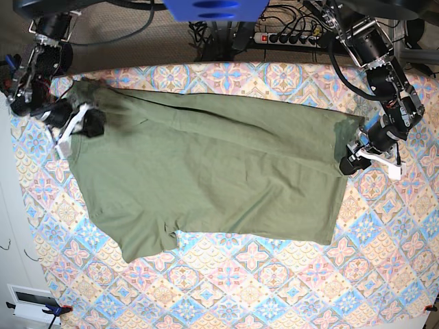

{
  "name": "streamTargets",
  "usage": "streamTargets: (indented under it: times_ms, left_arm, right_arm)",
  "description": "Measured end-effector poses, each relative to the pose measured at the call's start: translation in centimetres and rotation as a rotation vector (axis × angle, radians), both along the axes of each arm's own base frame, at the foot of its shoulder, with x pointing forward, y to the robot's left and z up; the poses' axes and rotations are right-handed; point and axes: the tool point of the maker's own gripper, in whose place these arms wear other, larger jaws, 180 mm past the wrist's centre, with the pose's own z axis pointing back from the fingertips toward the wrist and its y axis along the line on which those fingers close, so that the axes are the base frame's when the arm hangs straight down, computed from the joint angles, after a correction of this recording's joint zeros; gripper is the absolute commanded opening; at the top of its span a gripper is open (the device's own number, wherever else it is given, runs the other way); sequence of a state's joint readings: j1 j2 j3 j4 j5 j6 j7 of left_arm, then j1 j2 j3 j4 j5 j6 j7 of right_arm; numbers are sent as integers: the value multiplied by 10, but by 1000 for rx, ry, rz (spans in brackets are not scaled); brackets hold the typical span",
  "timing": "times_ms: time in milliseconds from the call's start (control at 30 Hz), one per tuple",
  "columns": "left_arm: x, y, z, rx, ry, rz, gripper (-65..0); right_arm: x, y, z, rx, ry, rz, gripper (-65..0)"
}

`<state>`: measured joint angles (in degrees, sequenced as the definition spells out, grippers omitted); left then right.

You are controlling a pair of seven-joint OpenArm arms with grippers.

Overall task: Layout the t-shirt on the table in an organized manner, then fold the t-shirt properly
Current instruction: 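Hold the shirt edge with both grippers and adjust the grip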

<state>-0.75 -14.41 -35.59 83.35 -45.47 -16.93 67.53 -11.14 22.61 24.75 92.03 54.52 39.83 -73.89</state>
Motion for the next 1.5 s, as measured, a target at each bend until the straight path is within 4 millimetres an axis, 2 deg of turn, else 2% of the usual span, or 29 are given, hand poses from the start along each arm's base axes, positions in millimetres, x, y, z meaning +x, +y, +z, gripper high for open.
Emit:
streamTargets:
  times_ms: [100, 167, 267, 333, 367, 433, 500, 567, 667, 833, 967, 1100, 1167, 1400, 1500]
  left_arm:
    - [0, 0, 0, 1, 0, 1, -266]
    - [-1, -1, -1, -2, 1, -1, -266]
    - [-1, -1, -1, -2, 5, -2, -266]
    - [-1, 0, -1, 0, 4, -2, -266]
    - [-1, 0, -1, 1, 3, -1, -266]
    - [-2, 3, -1, 8, 7, -1, -266]
    - [-2, 5, 0, 13, 7, -1, -266]
    - [-2, 5, 1, 10, 2, 0, -266]
    - [-2, 5, 0, 13, 7, -1, -266]
    - [-1, 4, 1, 11, 5, -2, -266]
    - [-1, 4, 1, 11, 5, -1, -266]
    - [-1, 5, 1, 13, 4, -1, -266]
    - [-1, 5, 1, 13, 5, -2, -266]
    - [-1, 5, 1, 13, 4, -2, -266]
    - [0, 4, 2, 11, 2, -1, -266]
  right_arm:
    - [-6, -16, 0, -34, 14, -31, -608]
    - [-9, -16, -6, -49, 53, -26, -608]
    - [15, -6, 10, -31, -18, 3, -595]
    - [18, 1, 14, -19, -37, 23, -530]
    - [13, 1, 10, -23, -17, 27, -484]
    - [-8, -2, -4, -56, 56, 35, -386]
    - [-24, -3, -9, -96, 95, 54, -316]
    - [-21, 1, 0, -94, 58, 65, -269]
    - [-13, 1, 7, -93, 25, 74, -234]
    - [-28, -6, -5, -138, 90, 75, -240]
    - [-22, -6, -5, -106, 73, 60, -254]
    - [-37, -10, -25, -98, 155, 50, -253]
    - [-41, -5, -32, -94, 185, 72, -253]
    - [-41, 10, -37, -72, 193, 113, -255]
    - [-45, 14, -45, -56, 219, 124, -295]
